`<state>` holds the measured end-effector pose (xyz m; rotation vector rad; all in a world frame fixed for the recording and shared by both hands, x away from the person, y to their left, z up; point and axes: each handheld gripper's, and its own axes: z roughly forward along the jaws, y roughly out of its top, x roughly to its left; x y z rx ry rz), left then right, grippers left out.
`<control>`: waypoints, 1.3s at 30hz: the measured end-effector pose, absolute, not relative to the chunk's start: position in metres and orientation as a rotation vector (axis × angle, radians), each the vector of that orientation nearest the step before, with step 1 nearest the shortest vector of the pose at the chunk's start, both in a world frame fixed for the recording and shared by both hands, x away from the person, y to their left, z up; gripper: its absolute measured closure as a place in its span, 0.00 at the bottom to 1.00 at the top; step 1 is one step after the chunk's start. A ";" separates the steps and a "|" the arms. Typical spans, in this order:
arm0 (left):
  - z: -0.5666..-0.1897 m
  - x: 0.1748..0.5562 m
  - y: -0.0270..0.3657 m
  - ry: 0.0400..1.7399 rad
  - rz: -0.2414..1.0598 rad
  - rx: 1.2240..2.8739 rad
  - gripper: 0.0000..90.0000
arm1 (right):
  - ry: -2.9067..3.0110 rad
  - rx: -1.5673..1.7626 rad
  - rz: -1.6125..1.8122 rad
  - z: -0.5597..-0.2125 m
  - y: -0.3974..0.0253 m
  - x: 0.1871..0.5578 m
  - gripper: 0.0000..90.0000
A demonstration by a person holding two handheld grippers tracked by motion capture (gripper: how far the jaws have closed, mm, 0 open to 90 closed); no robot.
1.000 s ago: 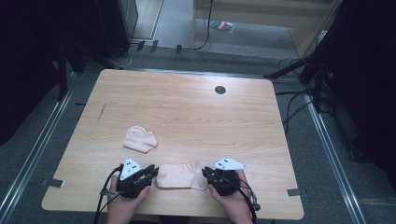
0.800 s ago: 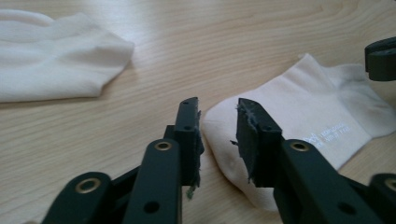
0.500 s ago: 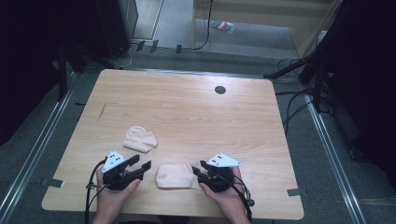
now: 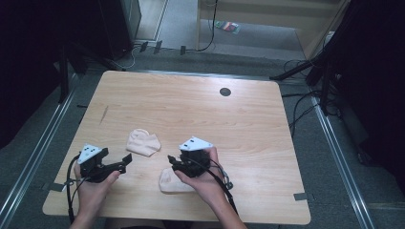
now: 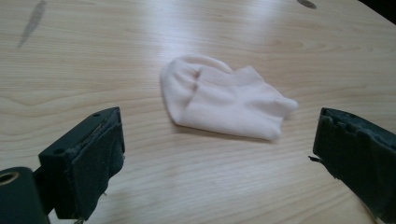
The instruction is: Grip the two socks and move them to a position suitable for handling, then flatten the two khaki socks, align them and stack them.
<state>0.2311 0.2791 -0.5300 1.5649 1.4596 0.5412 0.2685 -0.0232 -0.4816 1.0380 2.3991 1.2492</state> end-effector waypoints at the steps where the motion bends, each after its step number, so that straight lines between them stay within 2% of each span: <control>1: -0.531 0.232 0.284 1.473 0.541 1.553 0.00 | 2.406 1.033 1.239 -0.482 -0.019 0.270 0.51; 3: -0.533 0.233 0.292 1.486 0.531 1.527 0.00 | 2.420 1.015 1.223 -0.483 -0.008 0.274 0.49; 6: -0.535 0.235 0.300 1.525 0.540 1.510 0.00 | 2.401 1.003 1.211 -0.484 0.012 0.280 0.56; 11: -0.541 0.239 0.304 1.575 0.549 1.508 0.00 | 2.436 0.961 1.182 -0.485 0.033 0.290 0.60; 19: -0.548 0.242 0.304 1.601 0.530 1.540 0.00 | 2.504 0.916 1.061 -0.508 0.079 0.312 0.60; 24: -0.549 0.242 0.303 1.604 0.522 1.537 0.00 | 2.531 0.970 1.011 -0.520 0.089 0.323 0.60; 25: -0.549 0.243 0.303 1.603 0.520 1.540 0.00 | 2.533 0.968 0.982 -0.523 0.091 0.325 0.62; 26: -0.549 0.243 0.303 1.602 0.519 1.541 0.00 | 2.525 0.966 0.928 -0.528 0.092 0.327 0.73; 27: -0.549 0.243 0.303 1.603 0.521 1.541 0.00 | 2.525 0.966 0.928 -0.528 0.092 0.327 0.73; 30: -0.549 0.243 0.303 1.601 0.520 1.540 0.00 | 2.538 0.973 0.888 -0.530 0.092 0.327 0.98; 39: -0.548 0.242 0.298 1.579 0.499 1.539 0.00 | 2.447 1.000 1.076 -0.490 0.073 0.314 0.99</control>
